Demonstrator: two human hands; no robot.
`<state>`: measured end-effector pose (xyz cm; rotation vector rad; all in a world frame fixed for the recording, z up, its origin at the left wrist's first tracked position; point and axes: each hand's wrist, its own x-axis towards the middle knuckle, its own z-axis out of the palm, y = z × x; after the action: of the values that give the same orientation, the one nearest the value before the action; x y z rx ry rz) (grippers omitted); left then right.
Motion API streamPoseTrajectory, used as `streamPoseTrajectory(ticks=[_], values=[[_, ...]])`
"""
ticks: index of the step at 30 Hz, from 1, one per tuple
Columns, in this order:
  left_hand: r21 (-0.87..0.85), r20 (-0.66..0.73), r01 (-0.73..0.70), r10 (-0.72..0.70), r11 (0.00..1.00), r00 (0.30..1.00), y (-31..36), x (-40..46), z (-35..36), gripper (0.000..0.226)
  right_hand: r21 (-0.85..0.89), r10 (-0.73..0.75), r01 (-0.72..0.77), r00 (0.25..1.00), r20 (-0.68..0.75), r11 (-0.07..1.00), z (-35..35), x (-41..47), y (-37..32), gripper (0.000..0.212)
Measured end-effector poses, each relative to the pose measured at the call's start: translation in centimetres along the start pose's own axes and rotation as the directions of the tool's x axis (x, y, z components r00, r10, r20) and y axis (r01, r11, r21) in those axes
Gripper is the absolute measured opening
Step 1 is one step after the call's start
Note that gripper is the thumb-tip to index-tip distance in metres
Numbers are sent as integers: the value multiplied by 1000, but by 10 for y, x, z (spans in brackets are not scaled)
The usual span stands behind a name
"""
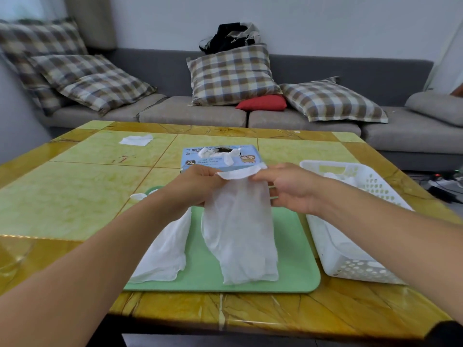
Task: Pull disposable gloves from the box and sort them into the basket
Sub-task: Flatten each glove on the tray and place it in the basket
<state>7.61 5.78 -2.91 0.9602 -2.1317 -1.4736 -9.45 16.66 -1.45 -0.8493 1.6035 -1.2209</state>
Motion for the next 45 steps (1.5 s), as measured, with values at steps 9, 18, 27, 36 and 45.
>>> streamPoseTrajectory(ticks=[9,18,27,36,45], values=[[111,-119,-477,489,872,864,16,-4,-11,23,-276,-530,504,848,-24,818,-10,4,-10,11],[455,362,-303,137,837,922,-50,1,-5,24,-753,-172,391,918,357,529,-21,0,40,6],[595,447,-429,164,680,879,-53,-12,20,24,-823,17,488,857,514,292,-9,-19,41,6],[594,443,-344,61,727,894,-30,-20,16,32,-836,261,345,838,480,428,-19,-19,19,25],[895,188,-180,19,408,982,-49,-4,41,87,-887,-136,-31,985,-105,462,-9,67,47,39]])
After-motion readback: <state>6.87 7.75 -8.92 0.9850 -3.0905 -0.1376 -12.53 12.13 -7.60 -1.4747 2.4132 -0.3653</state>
